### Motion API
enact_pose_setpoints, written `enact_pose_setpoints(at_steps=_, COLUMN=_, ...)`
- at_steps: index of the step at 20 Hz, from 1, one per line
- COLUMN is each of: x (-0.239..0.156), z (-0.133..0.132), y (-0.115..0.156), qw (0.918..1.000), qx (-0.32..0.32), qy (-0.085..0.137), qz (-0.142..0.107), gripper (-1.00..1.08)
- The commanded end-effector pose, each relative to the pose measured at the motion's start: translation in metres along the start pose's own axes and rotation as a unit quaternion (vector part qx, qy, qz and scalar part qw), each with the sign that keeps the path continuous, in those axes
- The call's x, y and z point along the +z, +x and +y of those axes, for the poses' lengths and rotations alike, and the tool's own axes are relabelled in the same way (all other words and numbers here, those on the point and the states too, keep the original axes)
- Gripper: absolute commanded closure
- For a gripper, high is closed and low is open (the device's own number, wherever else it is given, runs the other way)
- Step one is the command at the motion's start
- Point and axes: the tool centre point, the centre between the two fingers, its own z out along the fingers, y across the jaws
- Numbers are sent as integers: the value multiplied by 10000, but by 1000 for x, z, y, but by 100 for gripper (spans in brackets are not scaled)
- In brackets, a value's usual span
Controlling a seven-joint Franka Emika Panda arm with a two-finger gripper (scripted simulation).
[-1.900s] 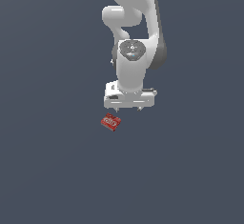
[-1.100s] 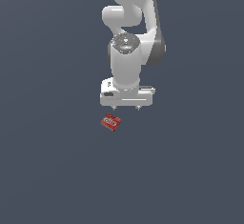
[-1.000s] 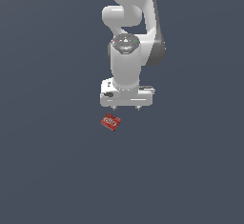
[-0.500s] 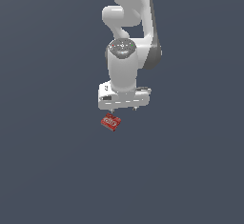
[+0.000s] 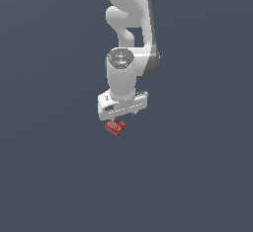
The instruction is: Pick up the object and move it to a goal position.
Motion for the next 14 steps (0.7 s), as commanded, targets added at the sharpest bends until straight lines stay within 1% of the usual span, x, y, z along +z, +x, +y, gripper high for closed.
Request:
enact_pose_setpoints(at_steps=1, x=7, z=5, y=-3, qw=9995, qx=-324, qy=-16, qz=0, gripper=-92)
enact_pose_setpoints(at_steps=5, x=18, z=12, y=-7, qw=9965, qx=-833, qy=-36, qz=-2, gripper=-92)
enact_pose_setpoints(at_steps=8, x=26, z=17, y=-11, qw=9926, qx=-1214, qy=-49, qz=-2, gripper=-92)
enact_pose_setpoints(at_steps=14, x=42, z=26, y=-18, qw=9803, qx=-1973, qy=-67, qz=1, gripper=-92)
